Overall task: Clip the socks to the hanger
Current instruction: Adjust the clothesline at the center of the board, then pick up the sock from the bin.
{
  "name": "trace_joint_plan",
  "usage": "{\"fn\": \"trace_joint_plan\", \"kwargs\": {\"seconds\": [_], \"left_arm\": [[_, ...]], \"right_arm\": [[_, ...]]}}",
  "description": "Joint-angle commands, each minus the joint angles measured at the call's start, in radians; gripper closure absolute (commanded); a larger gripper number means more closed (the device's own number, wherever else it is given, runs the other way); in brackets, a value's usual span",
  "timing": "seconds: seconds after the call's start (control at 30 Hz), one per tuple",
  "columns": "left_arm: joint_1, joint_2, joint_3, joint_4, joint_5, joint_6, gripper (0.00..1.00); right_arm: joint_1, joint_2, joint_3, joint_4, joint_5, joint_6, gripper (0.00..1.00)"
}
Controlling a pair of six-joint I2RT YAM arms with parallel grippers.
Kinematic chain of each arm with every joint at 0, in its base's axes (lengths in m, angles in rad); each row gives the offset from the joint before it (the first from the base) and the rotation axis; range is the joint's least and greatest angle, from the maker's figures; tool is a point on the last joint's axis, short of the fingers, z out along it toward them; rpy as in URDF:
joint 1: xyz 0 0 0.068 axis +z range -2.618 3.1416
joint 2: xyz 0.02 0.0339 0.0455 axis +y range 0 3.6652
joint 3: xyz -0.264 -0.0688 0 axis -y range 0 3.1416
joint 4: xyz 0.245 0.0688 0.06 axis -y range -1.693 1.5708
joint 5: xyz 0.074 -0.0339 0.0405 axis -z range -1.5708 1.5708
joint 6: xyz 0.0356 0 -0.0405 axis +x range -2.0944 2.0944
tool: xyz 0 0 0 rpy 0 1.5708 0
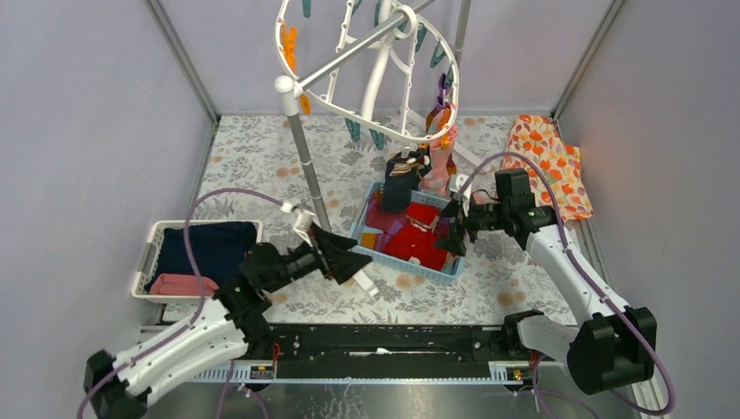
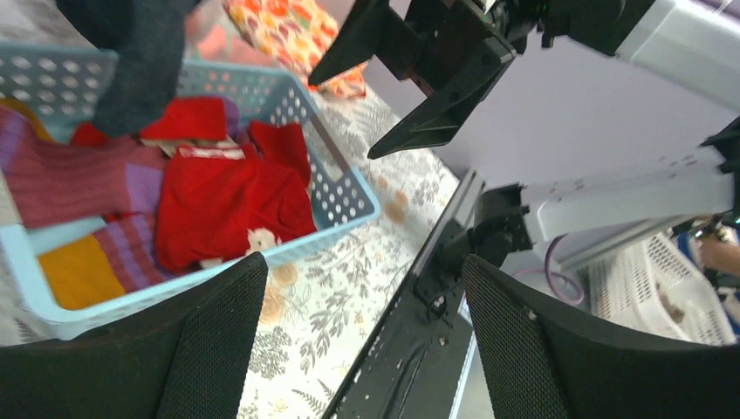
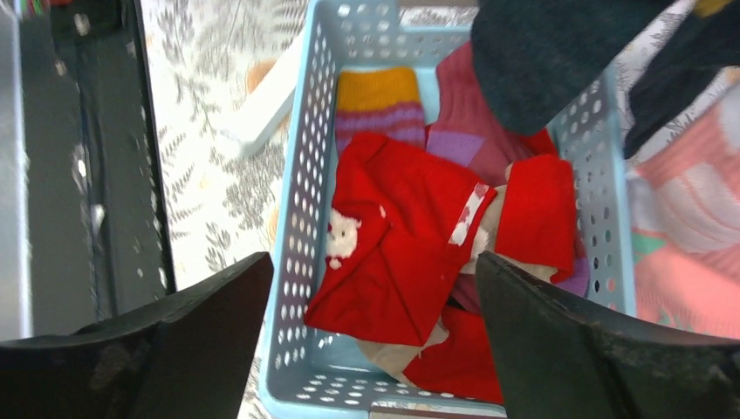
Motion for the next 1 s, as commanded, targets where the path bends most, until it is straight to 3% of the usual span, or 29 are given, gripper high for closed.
{"fn": "trace_joint_plan", "kwargs": {"seconds": [0.0, 0.17, 0.4, 0.6, 0.97], "left_arm": [[-0.2, 0.088, 0.032, 0.053, -0.257, 0.187, 0.13], [-0.27, 0.178, 0.03, 0.164, -0.351, 0.243, 0.12], [-0.27, 0.293, 0.033, 0.247, -0.41, 0.197, 0.12], [-0.27, 0.354, -0.011, 0.43, -0.476, 0.139, 0.13], [-0.27, 0.402, 0.251, 0.276, -0.598, 0.282, 0.18]], "right_arm": [[0.006, -0.06, -0.072, -0.005, -0.071, -0.272, 0.03], [0.007, -0.021, -0.062, -0.018, -0.08, -0.268, 0.02], [0.009, 0.009, -0.111, 0.168, -0.075, -0.052, 0.07], [0.013, 0.023, -0.118, 0.14, -0.102, -0.125, 0.08], [0.024, 0.049, -0.109, 0.079, -0.097, -0.203, 0.1]]}}
